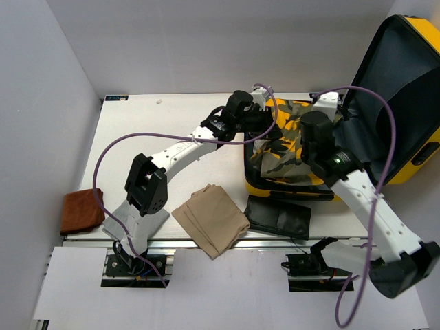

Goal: Pack the luggage

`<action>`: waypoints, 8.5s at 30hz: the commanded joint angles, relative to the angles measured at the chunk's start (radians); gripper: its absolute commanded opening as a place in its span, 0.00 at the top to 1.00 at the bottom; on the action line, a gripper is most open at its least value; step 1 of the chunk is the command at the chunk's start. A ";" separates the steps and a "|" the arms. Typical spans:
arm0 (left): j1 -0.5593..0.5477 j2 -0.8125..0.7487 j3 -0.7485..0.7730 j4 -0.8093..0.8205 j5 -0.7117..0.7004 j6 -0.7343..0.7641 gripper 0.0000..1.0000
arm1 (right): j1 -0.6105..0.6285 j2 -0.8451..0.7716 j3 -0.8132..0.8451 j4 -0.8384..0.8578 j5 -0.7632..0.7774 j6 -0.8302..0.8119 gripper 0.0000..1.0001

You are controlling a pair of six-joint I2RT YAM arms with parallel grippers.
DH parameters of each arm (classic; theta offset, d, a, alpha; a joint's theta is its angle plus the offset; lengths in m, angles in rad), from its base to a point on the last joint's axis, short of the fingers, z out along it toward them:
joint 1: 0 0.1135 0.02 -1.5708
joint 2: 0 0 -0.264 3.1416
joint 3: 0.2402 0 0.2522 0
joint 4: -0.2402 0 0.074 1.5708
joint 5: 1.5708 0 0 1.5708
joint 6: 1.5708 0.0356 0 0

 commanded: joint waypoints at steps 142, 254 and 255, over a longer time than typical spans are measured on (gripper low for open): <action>0.737 -0.267 -0.638 -0.294 -0.272 0.147 0.02 | 0.332 0.984 0.484 0.255 -0.686 -0.100 0.11; -0.153 0.508 0.482 0.790 -0.160 -0.176 1.00 | -0.862 0.347 0.453 -0.274 -0.683 -0.340 1.00; -0.153 0.511 0.467 0.784 -0.161 -0.179 1.00 | -0.862 0.346 0.444 -0.274 -0.678 -0.343 1.00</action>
